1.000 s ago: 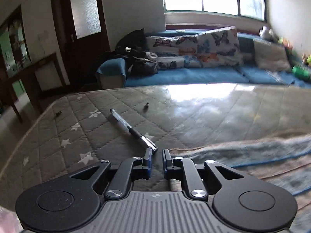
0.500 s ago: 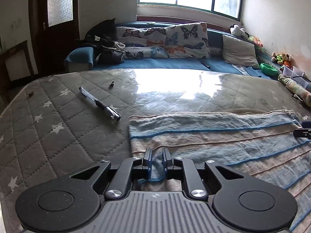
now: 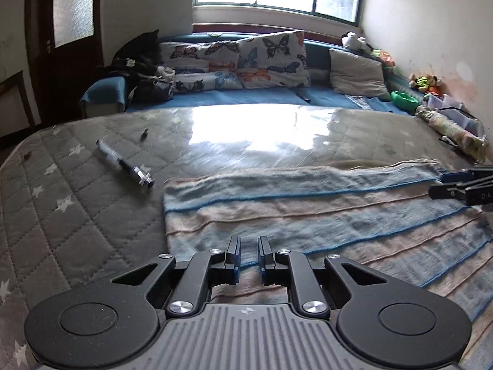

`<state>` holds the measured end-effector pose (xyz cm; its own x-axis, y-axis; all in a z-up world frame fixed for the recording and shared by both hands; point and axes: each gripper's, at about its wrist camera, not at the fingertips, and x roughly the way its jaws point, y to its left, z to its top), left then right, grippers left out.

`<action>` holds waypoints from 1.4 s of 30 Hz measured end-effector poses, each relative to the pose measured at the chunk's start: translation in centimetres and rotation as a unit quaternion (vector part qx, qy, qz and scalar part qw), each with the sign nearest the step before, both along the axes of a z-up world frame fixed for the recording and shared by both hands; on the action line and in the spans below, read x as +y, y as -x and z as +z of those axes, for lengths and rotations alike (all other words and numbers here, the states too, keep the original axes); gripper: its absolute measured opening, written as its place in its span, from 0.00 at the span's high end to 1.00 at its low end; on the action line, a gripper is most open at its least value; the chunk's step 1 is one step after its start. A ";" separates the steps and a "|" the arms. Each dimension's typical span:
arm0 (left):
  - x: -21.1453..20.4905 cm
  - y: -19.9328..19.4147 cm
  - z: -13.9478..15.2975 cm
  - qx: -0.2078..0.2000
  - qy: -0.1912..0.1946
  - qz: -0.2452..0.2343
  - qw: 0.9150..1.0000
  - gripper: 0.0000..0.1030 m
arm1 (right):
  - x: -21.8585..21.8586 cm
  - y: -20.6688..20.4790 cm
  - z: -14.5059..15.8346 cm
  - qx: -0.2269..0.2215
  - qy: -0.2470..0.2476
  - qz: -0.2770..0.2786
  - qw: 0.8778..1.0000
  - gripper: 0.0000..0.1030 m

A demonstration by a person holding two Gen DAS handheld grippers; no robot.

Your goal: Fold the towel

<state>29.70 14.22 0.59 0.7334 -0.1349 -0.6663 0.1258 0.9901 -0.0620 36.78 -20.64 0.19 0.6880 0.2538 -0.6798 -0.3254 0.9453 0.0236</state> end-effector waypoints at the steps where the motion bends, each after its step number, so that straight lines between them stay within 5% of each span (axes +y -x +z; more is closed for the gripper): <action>1: 0.3 0.0 0.0 -0.001 0.002 0.002 1.000 0.86 | 0.1 0.0 -0.1 0.002 0.000 0.003 1.000 0.31; 12: 0.9 1.5 0.6 -0.018 -0.005 -0.008 1.000 0.86 | 1.7 0.4 -0.5 0.013 0.016 0.032 0.999 0.32; 29: -0.5 7.8 -0.2 -0.013 -0.037 -0.058 0.998 0.82 | 3.9 8.3 -0.5 0.014 0.069 0.113 0.991 0.29; 33: -0.9 10.0 -0.3 -0.020 -0.042 -0.061 0.997 0.70 | 4.3 10.7 -0.4 0.008 0.078 0.128 0.989 0.28; 42: -0.4 14.1 -0.2 -0.017 -0.020 -0.037 0.999 0.60 | 3.9 16.3 -0.2 0.005 0.061 0.141 0.988 0.26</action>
<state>15.63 13.79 0.39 0.7442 -0.1634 -0.6477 0.2008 0.9795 -0.0163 20.49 -16.73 0.00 0.5945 0.3505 -0.7237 -0.5768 0.8129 -0.0801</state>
